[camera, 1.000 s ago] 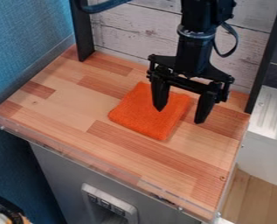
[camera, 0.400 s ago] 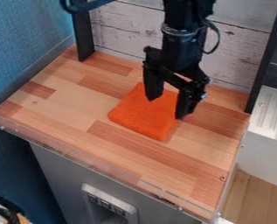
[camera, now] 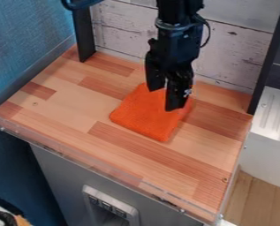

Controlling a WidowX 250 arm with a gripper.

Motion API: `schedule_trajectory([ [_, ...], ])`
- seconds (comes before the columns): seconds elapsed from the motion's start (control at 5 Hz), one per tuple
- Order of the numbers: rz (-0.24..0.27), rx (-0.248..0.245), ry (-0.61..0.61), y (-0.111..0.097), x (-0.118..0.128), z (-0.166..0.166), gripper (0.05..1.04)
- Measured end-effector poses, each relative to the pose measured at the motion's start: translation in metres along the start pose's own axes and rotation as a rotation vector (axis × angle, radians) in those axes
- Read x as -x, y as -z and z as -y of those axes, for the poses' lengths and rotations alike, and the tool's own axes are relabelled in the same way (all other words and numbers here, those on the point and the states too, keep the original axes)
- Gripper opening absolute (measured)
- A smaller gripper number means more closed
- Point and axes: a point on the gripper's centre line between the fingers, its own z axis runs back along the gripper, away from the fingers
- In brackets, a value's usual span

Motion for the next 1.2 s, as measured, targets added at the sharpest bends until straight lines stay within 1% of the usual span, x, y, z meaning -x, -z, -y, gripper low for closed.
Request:
schedule_trajectory([
  [0.2,-0.002,0.002,0.112,0.0,-0.004,-0.01,0.999],
  [0.4,-0.003,0.003,0.198,-0.001,-0.001,-0.021,0.999],
  [0.6,-0.011,0.009,0.262,-0.001,0.004,-0.025,0.999],
  [0.8,-0.017,0.014,0.298,-0.002,0.006,-0.027,0.951],
  [1.0,-0.019,0.004,0.324,-0.002,0.006,-0.028,0.67],
  [1.2,-0.029,0.001,0.344,0.004,0.002,-0.034,0.37],
])
